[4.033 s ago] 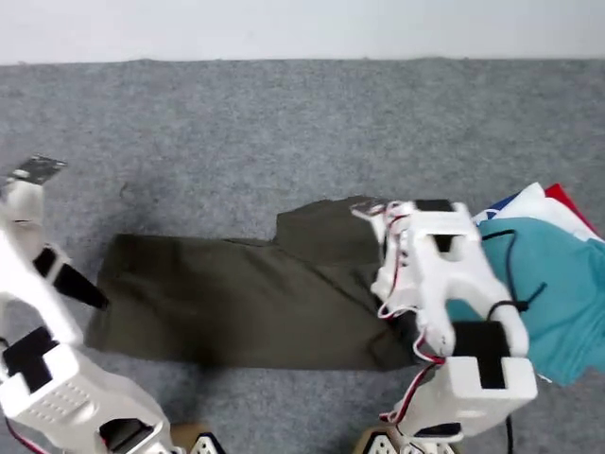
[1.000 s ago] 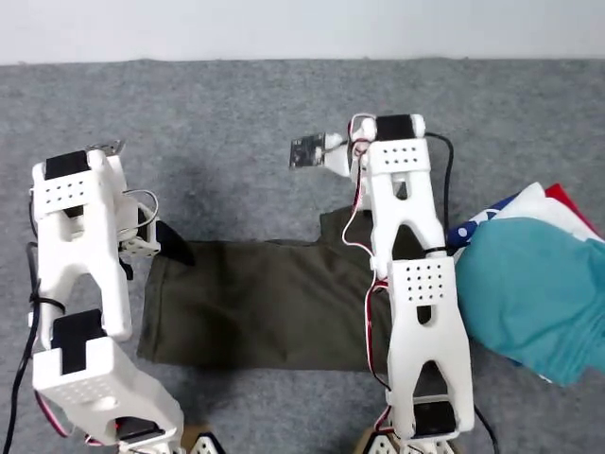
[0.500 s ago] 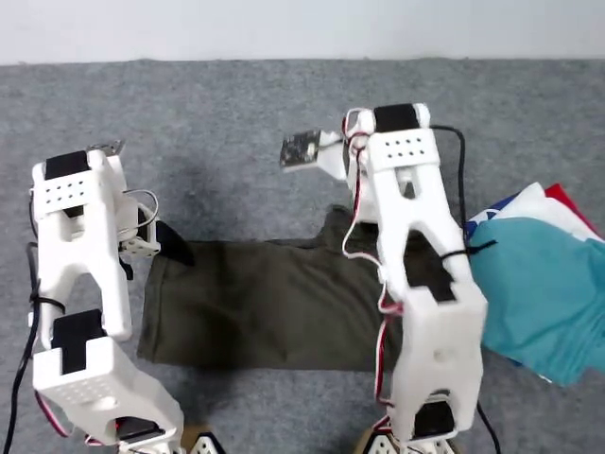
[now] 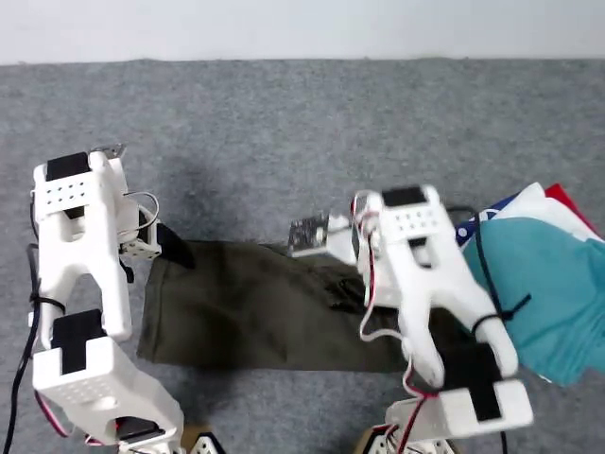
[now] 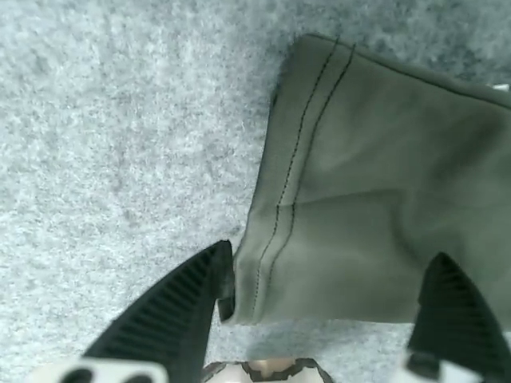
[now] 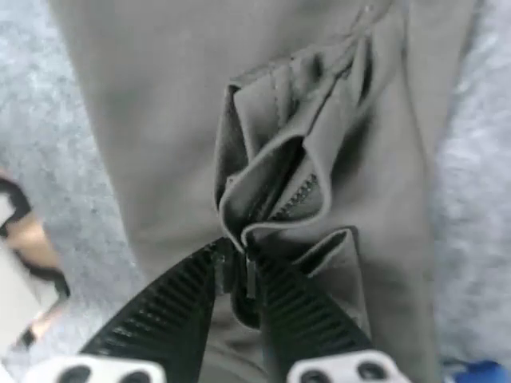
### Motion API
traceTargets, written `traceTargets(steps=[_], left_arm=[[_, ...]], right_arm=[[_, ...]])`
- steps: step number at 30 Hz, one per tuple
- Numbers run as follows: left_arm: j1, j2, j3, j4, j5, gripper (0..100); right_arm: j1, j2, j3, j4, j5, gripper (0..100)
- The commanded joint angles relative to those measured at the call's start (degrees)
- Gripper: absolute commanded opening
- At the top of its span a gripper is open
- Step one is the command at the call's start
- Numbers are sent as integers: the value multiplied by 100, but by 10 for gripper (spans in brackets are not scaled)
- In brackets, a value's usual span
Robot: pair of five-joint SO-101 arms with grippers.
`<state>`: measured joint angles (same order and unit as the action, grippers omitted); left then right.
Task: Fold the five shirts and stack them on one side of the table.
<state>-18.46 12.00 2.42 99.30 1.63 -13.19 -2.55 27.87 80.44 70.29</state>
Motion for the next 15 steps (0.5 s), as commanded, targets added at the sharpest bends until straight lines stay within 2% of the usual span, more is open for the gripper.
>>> traceTargets(steps=[1, 8, 12, 15], left_arm=[[9, -97, -31, 114, -88, 360], [-44, -97, -57, 114, -88, 360], [-149, -97, -66, 114, -88, 360], [-510, -53, -66, 79, -88, 361]], right_arm=[[-215, -567, 862, -743, -712, 22], [-444, -1051, 607, -268, -3341, 213], [-347, -1481, -404, 514, -3886, 218], [-242, -1613, -1081, 866, -4132, 218]])
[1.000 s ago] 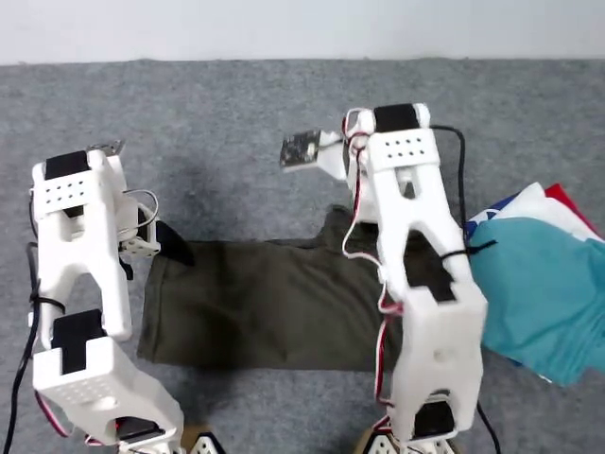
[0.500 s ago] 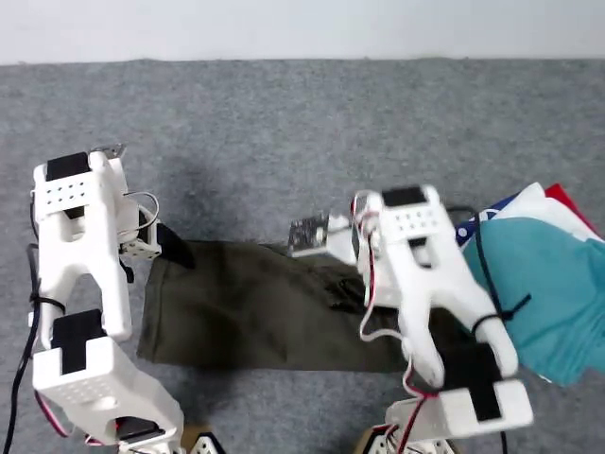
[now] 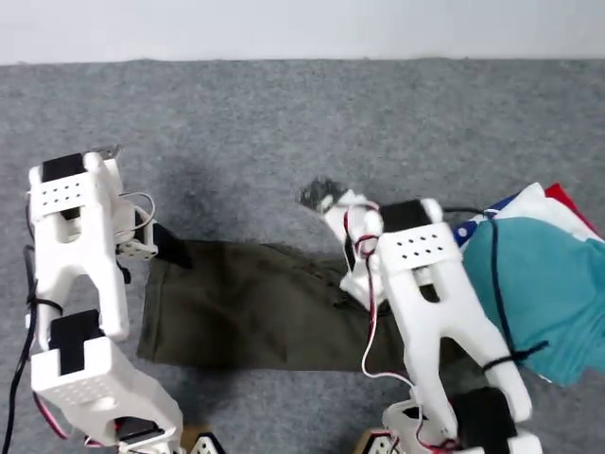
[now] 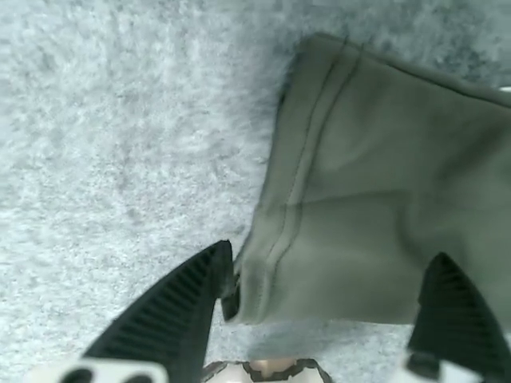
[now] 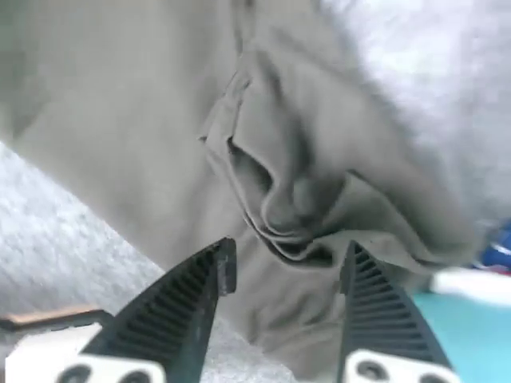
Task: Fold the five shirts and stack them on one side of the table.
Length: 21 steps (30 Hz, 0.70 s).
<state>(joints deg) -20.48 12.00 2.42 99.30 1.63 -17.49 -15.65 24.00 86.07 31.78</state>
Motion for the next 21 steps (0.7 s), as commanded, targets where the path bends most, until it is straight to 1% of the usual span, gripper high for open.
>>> traceTargets(steps=[1, 4, 6, 9, 16, 18, 21], left_arm=[[-457, -44, -66, 70, -97, 362], [-756, -44, -57, 62, -105, 362], [-826, -35, -13, -18, -123, 362], [-791, -35, 215, -176, -440, 363], [-747, -18, 743, -404, -923, 363], [-738, 167, 980, -536, -932, 363], [-738, 782, 1103, -686, -941, 363]], right_arm=[[268, -303, -844, 321, -343, 218], [479, -303, -958, 295, -369, 218], [532, -312, -879, 189, -378, 217], [549, -365, -747, 119, -378, 217], [549, -365, -580, 119, -378, 217], [549, -365, -571, 119, -378, 217], [549, -365, -571, 119, -378, 217]])
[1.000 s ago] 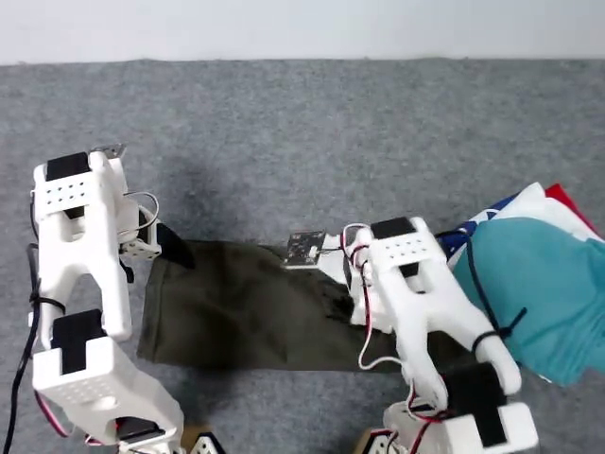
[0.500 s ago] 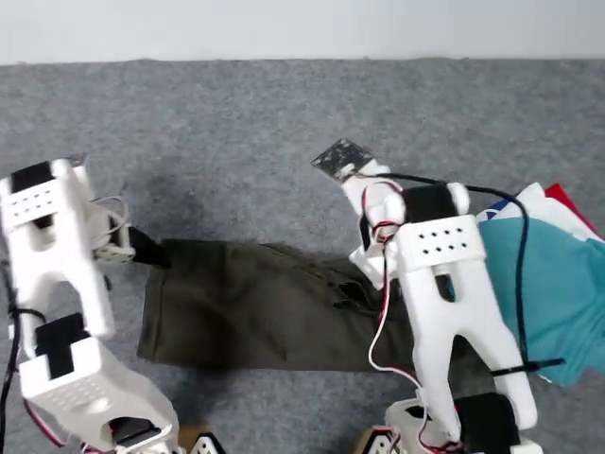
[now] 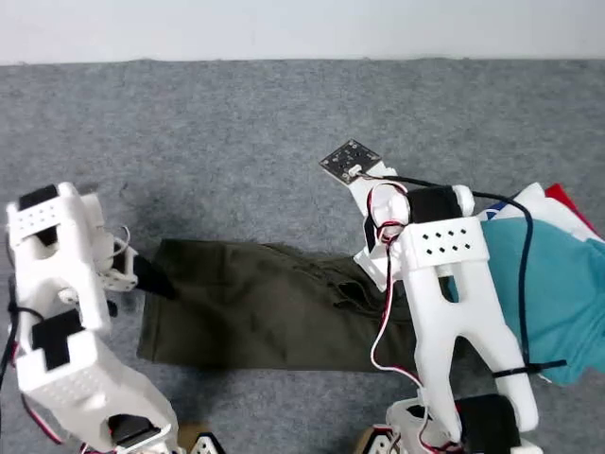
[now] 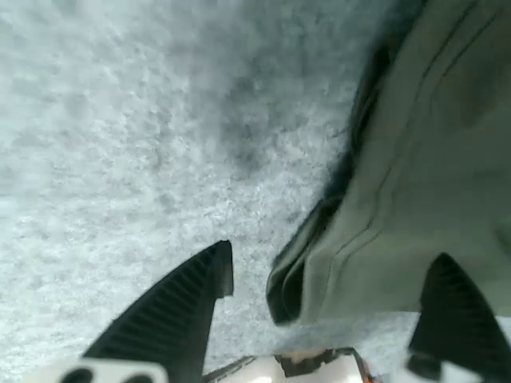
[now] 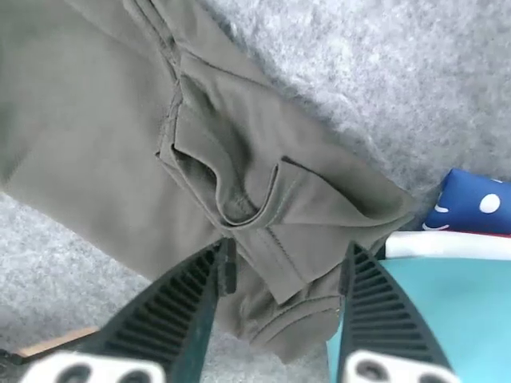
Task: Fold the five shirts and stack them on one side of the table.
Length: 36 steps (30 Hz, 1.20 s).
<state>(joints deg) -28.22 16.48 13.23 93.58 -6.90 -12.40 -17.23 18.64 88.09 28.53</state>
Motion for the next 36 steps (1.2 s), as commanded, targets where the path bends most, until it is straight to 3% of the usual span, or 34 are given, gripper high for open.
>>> traceTargets(steps=[1, 8, 15, 20, 24, 29, 36], left_arm=[[44, 571, 22, -185, -88, 363], [536, 1407, -286, -325, -97, 334], [1231, 1407, -338, -404, -633, 5], [1240, 1371, -637, -299, -651, 13], [1503, 905, -1596, 571, -668, 13], [2629, 114, -1807, 703, -668, 13], [5169, -475, -1771, 695, -826, 13]], right_arm=[[40, -207, -35, -84, -53, 217], [48, -207, -35, -66, -53, 217], [48, -207, -26, -31, -62, 217], [48, -207, -26, -22, -62, 217], [48, -215, -26, -22, -62, 217], [277, -374, -35, -22, -343, 216], [1754, -1437, -26, -22, -343, 215]])
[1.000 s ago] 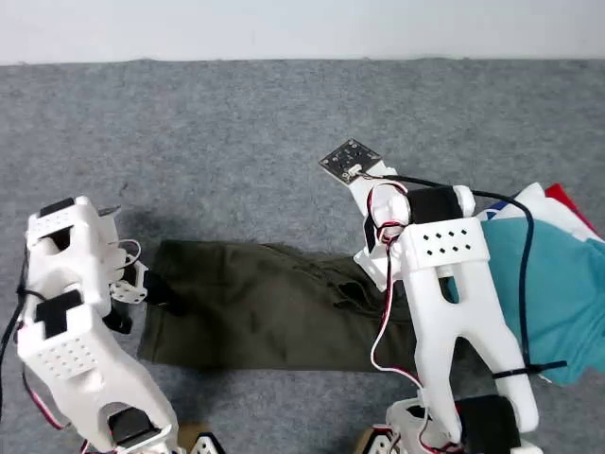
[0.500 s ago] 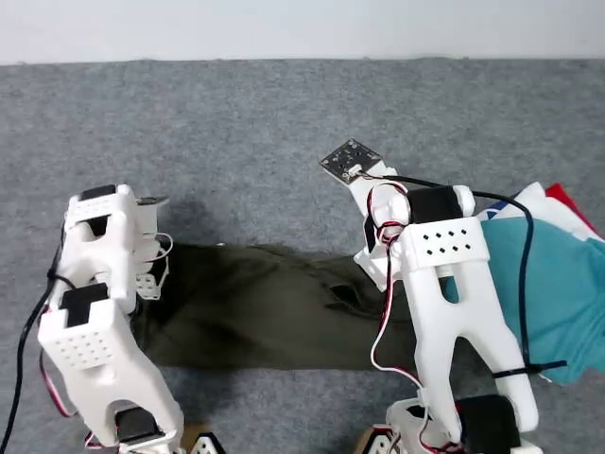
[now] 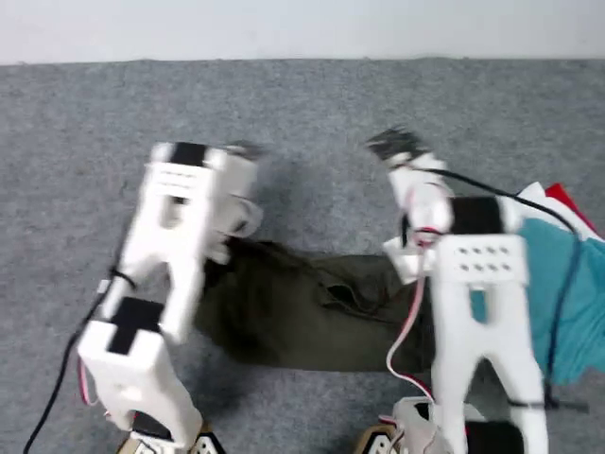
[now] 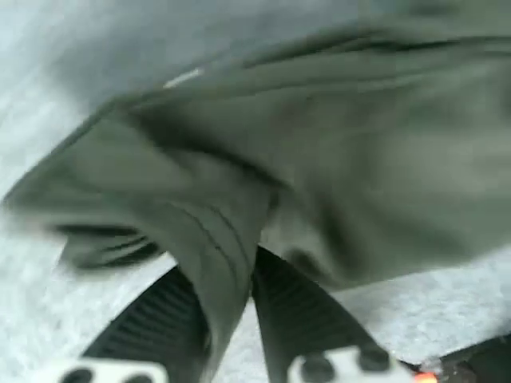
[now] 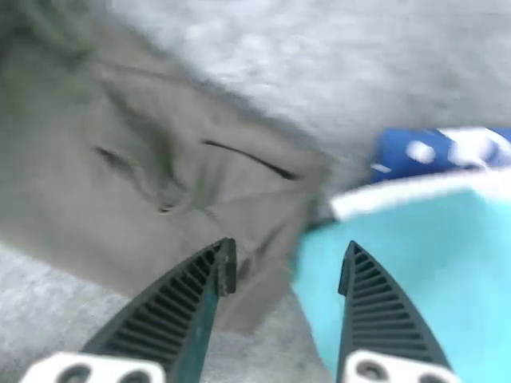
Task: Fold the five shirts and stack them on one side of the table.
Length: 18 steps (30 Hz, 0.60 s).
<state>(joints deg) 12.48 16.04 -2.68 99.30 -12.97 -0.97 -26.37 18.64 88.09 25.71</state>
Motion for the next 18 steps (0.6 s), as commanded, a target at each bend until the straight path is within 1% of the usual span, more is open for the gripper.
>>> traceTargets(steps=[1, 4, 7, 10, 14, 18], left_arm=[[1424, -448, -224, 123, -290, 13], [2127, -369, -488, 123, -378, 13], [2514, -123, -1147, 114, -413, 13], [2778, 281, -2229, 114, -422, 13], [3015, 1178, -3565, 114, -422, 13], [3200, 2295, -4690, 114, -413, 13]], right_arm=[[831, -646, -9, -13, -53, 215], [1349, -989, 176, -22, -26, 215], [1780, -1165, 273, -22, -26, 215], [2360, -1253, 114, -31, -9, 215], [3187, -1262, -220, -22, -9, 215], [3582, -1270, -281, -22, -9, 215]])
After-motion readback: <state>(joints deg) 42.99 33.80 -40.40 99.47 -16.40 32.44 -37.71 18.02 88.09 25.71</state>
